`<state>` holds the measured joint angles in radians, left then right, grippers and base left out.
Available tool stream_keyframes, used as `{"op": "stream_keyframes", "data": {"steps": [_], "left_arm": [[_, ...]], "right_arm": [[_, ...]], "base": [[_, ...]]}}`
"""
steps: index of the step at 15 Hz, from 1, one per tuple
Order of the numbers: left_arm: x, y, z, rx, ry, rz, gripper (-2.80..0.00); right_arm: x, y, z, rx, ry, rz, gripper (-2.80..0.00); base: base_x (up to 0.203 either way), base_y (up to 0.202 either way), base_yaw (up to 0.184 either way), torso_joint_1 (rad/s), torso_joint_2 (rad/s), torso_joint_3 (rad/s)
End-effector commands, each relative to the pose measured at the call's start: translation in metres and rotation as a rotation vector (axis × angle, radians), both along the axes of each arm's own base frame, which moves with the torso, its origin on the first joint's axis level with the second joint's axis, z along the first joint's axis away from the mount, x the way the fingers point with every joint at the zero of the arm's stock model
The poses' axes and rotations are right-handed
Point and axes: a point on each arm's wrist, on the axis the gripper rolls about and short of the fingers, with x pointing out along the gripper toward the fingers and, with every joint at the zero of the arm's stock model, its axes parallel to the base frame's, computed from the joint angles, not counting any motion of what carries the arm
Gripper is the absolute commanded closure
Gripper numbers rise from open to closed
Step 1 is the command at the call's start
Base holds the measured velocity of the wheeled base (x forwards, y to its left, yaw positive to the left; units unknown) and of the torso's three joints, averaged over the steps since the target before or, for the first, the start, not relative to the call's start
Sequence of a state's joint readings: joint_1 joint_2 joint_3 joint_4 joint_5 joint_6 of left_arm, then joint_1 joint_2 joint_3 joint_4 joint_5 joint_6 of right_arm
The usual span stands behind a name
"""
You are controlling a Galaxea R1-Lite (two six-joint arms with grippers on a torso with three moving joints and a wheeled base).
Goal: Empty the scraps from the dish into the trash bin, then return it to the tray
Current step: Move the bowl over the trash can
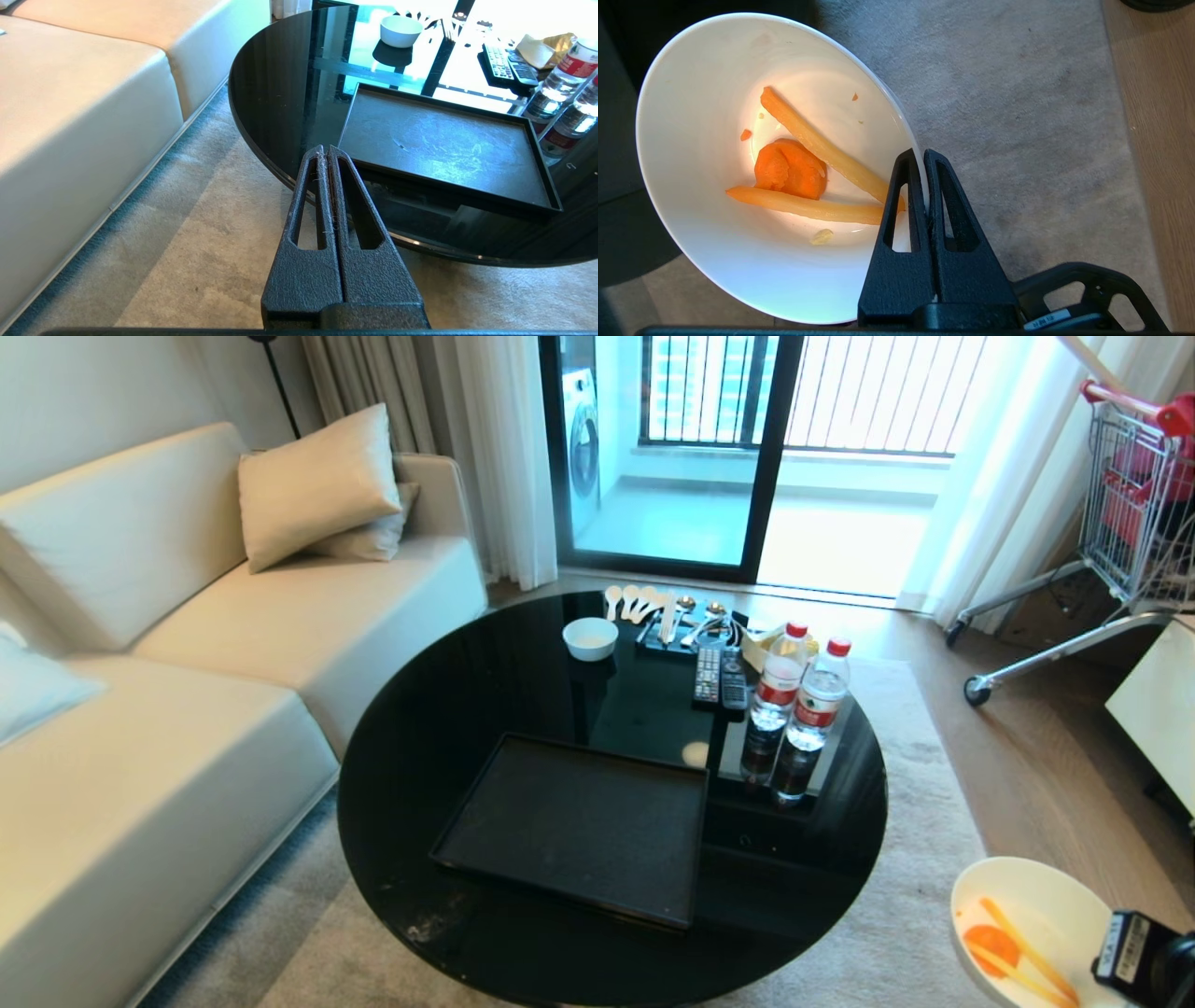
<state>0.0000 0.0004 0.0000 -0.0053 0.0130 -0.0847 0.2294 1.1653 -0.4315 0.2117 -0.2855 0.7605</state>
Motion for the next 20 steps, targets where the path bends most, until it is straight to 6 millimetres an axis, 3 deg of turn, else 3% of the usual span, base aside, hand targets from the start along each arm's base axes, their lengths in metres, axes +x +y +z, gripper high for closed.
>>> {"op": "stream_keyframes", "data": {"steps": [1, 20], "left_arm": [[0.0, 0.0, 0.0001, -0.001, -0.001, 0.001, 0.0], [0.0, 0.0, 0.0001, -0.001, -0.001, 0.001, 0.0]], "right_arm": [[-0.0171, -0.004, -0.0112, -0.002, 0.021, -0.002, 0.0], [-0.0141, -0.0011, -0.0099, 0.028, 0.007, 0.033, 0.0]], "base": [[0.0, 0.0, 0.0, 0.0, 0.0, 0.0], [0.0, 0.0, 0.0, 0.0, 0.0, 0.0]]}}
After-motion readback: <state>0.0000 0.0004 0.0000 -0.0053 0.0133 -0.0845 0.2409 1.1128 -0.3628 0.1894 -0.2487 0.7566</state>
